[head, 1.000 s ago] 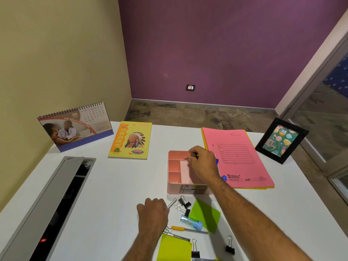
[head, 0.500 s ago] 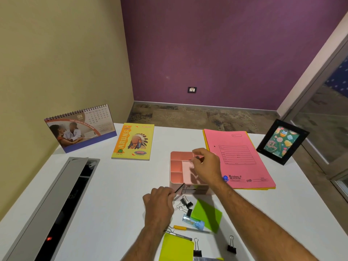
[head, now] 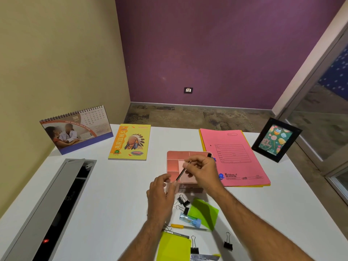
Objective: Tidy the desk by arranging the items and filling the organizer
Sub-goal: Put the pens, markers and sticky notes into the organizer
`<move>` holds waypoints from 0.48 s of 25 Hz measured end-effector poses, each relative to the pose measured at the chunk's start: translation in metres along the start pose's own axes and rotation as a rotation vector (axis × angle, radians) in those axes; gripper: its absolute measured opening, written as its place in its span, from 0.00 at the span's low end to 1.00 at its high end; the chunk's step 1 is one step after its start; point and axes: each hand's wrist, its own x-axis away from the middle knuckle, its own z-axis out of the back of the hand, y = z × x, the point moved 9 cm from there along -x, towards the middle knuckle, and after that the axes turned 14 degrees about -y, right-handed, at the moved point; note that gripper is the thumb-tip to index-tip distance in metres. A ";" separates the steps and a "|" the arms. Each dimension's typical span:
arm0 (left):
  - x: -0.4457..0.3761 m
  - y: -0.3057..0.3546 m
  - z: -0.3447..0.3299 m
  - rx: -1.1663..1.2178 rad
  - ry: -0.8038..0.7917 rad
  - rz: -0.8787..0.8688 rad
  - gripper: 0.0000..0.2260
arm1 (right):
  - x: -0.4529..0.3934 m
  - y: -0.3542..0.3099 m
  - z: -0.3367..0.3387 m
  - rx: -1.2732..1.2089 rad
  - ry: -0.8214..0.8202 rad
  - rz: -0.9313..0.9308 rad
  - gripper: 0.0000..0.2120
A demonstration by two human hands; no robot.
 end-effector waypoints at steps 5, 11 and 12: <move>0.007 -0.038 -0.015 -0.297 -0.266 0.088 0.13 | -0.011 -0.027 0.056 0.030 0.304 0.130 0.08; 0.024 -0.052 -0.059 -0.679 -0.693 0.054 0.19 | -0.024 -0.035 0.055 0.258 0.342 0.132 0.09; 0.025 -0.052 -0.063 -0.730 -0.715 0.040 0.18 | -0.027 -0.031 0.048 0.323 0.305 0.106 0.09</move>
